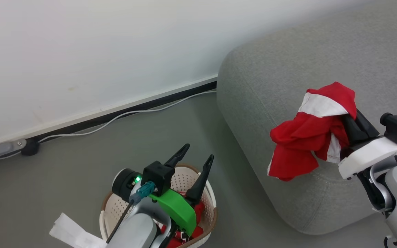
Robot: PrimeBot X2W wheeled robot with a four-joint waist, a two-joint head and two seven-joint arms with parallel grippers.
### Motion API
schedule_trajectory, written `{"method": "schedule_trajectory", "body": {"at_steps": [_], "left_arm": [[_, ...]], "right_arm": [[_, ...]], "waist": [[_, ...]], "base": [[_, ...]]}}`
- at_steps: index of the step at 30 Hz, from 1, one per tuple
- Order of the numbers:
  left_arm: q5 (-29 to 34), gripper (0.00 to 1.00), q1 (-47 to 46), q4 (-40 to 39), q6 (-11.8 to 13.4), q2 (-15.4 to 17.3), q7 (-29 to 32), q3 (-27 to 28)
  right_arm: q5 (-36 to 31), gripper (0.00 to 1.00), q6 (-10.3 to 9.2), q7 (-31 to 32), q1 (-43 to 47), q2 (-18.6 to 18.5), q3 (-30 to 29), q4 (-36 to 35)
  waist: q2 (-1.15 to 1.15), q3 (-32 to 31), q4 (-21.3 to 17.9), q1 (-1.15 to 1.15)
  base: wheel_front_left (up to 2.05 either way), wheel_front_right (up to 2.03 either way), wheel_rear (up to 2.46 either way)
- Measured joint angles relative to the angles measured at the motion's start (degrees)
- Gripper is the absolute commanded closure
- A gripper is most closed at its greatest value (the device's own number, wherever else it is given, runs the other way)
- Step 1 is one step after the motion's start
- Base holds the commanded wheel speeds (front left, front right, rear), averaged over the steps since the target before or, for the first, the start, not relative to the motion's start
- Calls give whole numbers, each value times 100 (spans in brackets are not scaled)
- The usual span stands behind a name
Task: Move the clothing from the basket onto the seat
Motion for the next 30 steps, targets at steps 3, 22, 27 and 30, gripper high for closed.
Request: {"method": "schedule_trajectory", "body": {"at_steps": [3,22,27,30], "left_arm": [[0,0,15,-22,0,-2,-1,-31],[190,0,-303,-333,85,36,162,-32],[240,0,-522,-476,191,136,213,114],[274,0,-663,-600,248,189,271,167]], "right_arm": [[0,100,0,-1,79,-41,-55,-98],[38,100,111,-7,-382,-212,-413,-369],[2,100,156,-8,-1122,-253,-495,-186],[1,100,159,-4,-1610,-254,-598,-57]], "waist": [[0,41,-185,0],[0,1040,-488,0],[0,1413,-415,0],[0,1645,-353,0]], "base": [[0,0,0],[0,0,0],[0,0,0],[0,0,0]]}}
